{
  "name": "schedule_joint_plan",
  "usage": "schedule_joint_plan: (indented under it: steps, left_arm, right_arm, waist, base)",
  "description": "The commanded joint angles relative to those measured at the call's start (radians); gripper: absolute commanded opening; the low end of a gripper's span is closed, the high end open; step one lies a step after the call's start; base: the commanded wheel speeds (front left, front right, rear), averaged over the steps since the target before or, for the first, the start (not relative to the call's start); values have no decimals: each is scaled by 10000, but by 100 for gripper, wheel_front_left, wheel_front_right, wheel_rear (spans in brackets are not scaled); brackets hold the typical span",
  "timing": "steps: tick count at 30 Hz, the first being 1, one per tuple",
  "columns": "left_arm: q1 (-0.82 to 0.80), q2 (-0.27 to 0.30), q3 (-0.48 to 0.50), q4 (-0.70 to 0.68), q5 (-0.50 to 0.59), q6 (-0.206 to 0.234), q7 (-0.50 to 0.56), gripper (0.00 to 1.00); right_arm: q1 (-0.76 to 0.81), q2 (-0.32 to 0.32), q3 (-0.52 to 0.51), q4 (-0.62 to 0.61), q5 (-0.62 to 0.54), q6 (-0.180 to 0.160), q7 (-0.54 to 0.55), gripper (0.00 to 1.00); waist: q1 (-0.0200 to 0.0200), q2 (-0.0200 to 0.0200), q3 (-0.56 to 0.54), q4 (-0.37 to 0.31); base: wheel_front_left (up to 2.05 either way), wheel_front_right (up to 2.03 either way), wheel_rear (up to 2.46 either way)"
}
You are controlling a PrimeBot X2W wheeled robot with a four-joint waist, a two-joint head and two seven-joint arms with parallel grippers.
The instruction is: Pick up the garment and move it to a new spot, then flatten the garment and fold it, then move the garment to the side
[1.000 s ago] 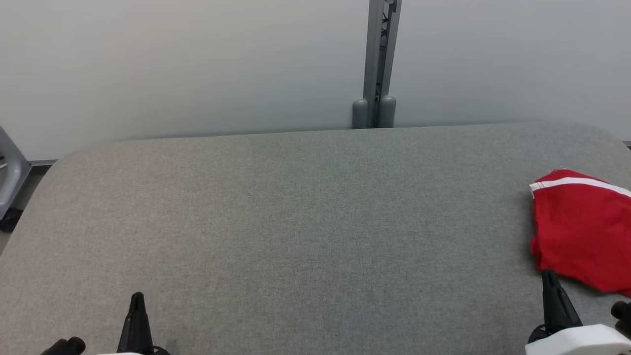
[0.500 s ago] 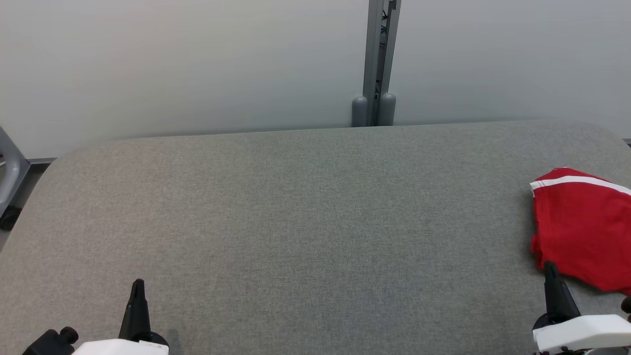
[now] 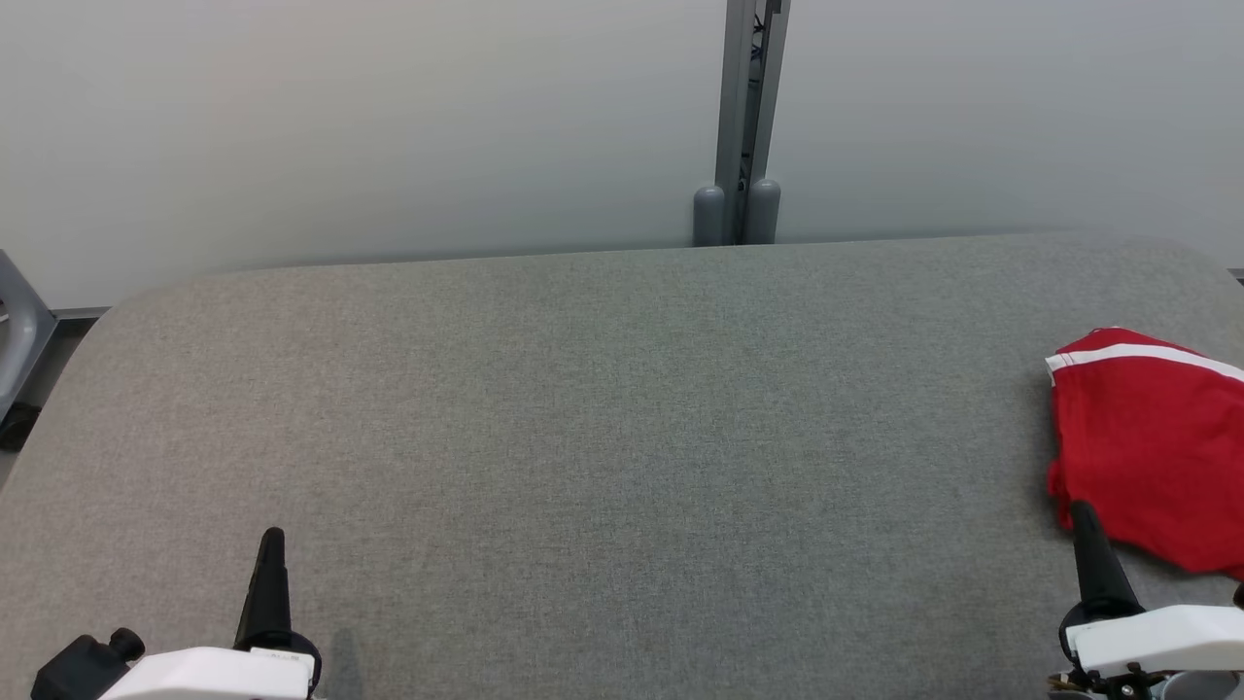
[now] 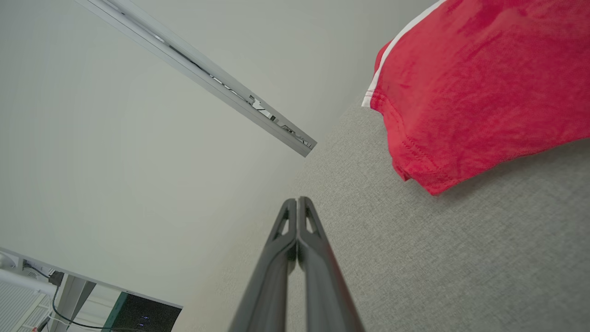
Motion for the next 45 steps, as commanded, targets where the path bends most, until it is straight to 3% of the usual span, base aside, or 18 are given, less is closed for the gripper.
schedule_joint_plan:
  steps: [1, 45]
  left_arm:
    - [-306, 90, 71, -52, -162, -81, 47, 0]
    - [-1283, 106, 442, 464, -3646, -915, 1112, 0]
  right_arm:
    - [-226, -98, -47, -117, 222, 4, 63, 0]
    - [-703, -109, -175, -110, 4552, 4, 1103, 0]
  waist:
    - [0, 0, 2, 0]
    - [0, 0, 186, -25]
  base:
    - [0, 0, 0]
    - [0, 0, 0]
